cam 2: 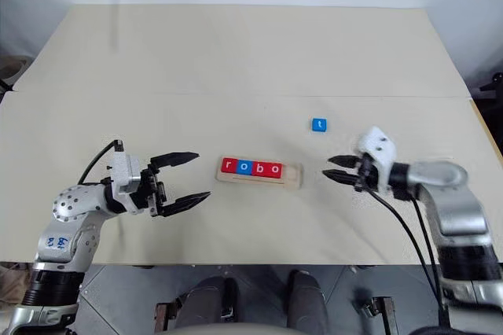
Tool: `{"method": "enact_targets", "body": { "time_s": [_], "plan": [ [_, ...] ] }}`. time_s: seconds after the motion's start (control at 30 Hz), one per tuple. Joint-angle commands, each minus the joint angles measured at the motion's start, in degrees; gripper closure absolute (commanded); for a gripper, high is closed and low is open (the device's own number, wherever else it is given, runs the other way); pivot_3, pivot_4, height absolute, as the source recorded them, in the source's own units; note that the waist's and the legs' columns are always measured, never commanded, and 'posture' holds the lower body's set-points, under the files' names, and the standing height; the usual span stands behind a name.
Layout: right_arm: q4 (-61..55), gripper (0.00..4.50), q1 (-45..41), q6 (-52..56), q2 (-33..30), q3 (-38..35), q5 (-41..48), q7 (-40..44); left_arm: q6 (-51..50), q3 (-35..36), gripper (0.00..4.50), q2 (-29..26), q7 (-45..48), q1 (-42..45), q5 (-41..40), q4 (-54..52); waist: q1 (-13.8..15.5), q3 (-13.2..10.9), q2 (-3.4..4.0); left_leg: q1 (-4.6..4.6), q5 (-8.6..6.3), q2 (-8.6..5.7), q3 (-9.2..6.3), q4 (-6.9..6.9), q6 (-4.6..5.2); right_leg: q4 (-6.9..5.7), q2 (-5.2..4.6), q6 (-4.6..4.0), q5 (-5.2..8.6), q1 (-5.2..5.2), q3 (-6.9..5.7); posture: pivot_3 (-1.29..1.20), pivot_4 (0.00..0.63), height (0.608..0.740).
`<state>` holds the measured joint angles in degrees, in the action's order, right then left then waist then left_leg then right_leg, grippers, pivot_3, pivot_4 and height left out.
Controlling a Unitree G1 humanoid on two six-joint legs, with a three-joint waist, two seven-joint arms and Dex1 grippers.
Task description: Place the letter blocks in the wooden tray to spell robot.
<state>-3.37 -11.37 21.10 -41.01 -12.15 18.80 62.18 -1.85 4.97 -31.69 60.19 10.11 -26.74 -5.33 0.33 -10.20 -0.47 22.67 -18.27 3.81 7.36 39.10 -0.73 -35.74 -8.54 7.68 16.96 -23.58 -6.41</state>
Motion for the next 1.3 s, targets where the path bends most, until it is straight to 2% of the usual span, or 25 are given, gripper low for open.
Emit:
{"method": "enact_targets", "body": {
  "time_s": [0.03, 0.17, 0.4, 0.5, 0.77, 0.93, 1.07, 1.3],
  "plan": [
    [-3.62, 1.5, 6.2, -4.26, 2.0, -7.64, 3.38, -3.4, 0.26, -0.05, 0.0, 0.43, 0.38, 1.64, -0.62, 0.8, -0.02, 0.0, 0.0, -0.03, 0.0, 0.0, 0.0, 0.0, 0.0, -0.02, 0.0, 0.0, 0.0, 0.02, 0.01, 0.0, 0.15, 0.74],
    [-4.49, 0.03, 12.42, -7.06, 4.05, -10.52, 3.8, -6.75, 0.24, -0.53, 0.0, 0.55, 1.06, 3.28, -0.48, 2.43, -0.37, 0.0, 0.0, -0.19, 0.0, 0.0, 0.03, -0.01, 0.0, -0.06, 0.0, 0.0, 0.0, 0.11, 0.06, 0.0, 0.15, 0.74],
    [-4.54, 0.03, 14.54, -9.46, 5.76, -10.47, 4.66, -9.93, 0.54, -0.67, 0.0, 0.47, 1.75, 5.37, -0.21, 4.15, -0.42, 0.01, 0.01, -0.28, 0.0, 0.0, 0.06, -0.06, 0.0, -0.08, 0.02, -0.01, 0.01, 0.14, 0.14, 0.0, 0.15, 0.74],
    [-4.71, 0.03, 8.97, -6.71, 6.38, -7.69, 4.87, -12.98, 0.73, -0.52, 0.0, 0.41, 1.62, 5.53, -0.01, 4.23, -0.6, 0.01, 0.01, -0.29, 0.0, 0.0, 0.06, -0.06, 0.0, -0.08, 0.02, -0.01, 0.01, 0.14, 0.14, 0.0, 0.15, 0.74],
    [0.35, 0.03, -13.02, 15.58, 7.26, 3.7, 0.82, -26.06, 1.77, -0.08, 0.0, 0.83, -0.18, 5.43, 0.56, 3.4, -0.7, 0.01, 0.02, -0.29, 0.01, 0.01, 0.08, -0.04, -0.01, -0.17, 0.01, -0.05, 0.03, 0.08, 0.2, 0.0, 0.15, 0.74],
    [4.36, 0.03, -21.02, 23.63, 9.0, 8.36, -2.27, -31.84, 1.48, 0.13, 0.0, 0.37, -0.98, 4.35, 0.44, 1.82, -0.32, 0.01, 0.02, -0.18, 0.0, 0.0, 0.03, -0.04, 0.0, -0.12, 0.0, -0.05, 0.03, 0.06, 0.13, 0.0, 0.15, 0.74],
    [5.6, 0.03, -25.17, 26.86, 11.35, 9.91, -3.71, -35.21, 1.31, 0.45, 0.0, 0.25, -1.9, 3.39, 0.4, 0.53, -0.6, 0.01, 0.03, -0.11, 0.0, 0.0, 0.07, -0.04, 0.0, -0.13, 0.0, -0.03, 0.01, -0.05, 0.14, 0.0, 0.15, 0.74],
    [4.92, 0.03, -26.99, 30.5, 13.73, 10.54, -3.92, -37.15, 0.74, 0.47, 0.0, 0.23, -3.04, 1.99, 0.21, -1.28, -0.58, 0.01, 0.03, -0.09, 0.0, 0.01, 0.07, -0.06, 0.0, -0.13, 0.01, -0.03, 0.02, -0.06, 0.14, 0.0, 0.15, 0.74]
  ]
}}
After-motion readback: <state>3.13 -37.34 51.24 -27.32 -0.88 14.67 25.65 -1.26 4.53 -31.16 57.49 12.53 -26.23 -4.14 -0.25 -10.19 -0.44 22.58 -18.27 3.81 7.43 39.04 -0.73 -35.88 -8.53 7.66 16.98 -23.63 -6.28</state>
